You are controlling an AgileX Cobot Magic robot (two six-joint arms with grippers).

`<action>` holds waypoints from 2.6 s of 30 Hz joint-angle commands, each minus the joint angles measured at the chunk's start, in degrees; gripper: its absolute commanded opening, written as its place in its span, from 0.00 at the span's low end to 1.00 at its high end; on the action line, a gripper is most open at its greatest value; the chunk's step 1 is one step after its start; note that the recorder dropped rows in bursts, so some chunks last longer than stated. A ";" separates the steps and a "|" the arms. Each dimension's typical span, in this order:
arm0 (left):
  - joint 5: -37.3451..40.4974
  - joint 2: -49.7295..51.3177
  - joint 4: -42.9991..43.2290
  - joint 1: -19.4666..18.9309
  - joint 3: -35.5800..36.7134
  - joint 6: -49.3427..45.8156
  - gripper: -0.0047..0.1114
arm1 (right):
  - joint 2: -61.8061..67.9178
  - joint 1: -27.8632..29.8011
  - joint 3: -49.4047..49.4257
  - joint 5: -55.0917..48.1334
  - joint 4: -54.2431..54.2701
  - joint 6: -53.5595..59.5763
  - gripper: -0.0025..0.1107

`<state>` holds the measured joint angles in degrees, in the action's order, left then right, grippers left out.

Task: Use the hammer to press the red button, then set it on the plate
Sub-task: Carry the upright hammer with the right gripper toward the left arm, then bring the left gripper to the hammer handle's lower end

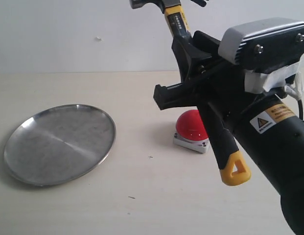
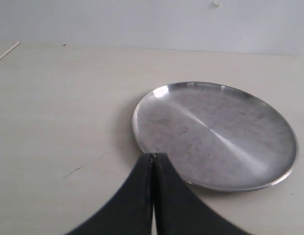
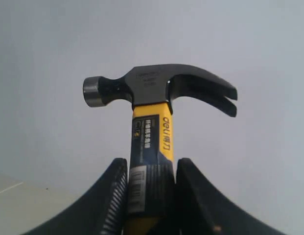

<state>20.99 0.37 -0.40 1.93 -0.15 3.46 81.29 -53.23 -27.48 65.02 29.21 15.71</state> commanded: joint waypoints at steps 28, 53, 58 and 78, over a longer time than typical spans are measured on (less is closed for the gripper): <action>-21.68 -0.37 -0.83 -0.16 0.15 22.94 0.04 | 7.57 -2.68 -7.84 4.95 -1.04 2.11 0.02; -53.41 42.33 48.60 3.78 -13.17 70.52 0.04 | 7.57 -2.68 -14.02 4.95 1.21 2.22 0.02; -75.68 56.63 56.09 4.37 -13.17 73.32 0.04 | 7.57 -2.68 -15.83 0.42 1.05 2.10 0.02; -90.96 75.87 48.22 13.50 -13.30 66.55 0.33 | 18.38 -2.68 -27.46 -7.20 -2.00 2.13 0.02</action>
<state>-69.05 76.09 52.93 13.41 -13.13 72.27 98.77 -55.91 -52.97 54.06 28.23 17.68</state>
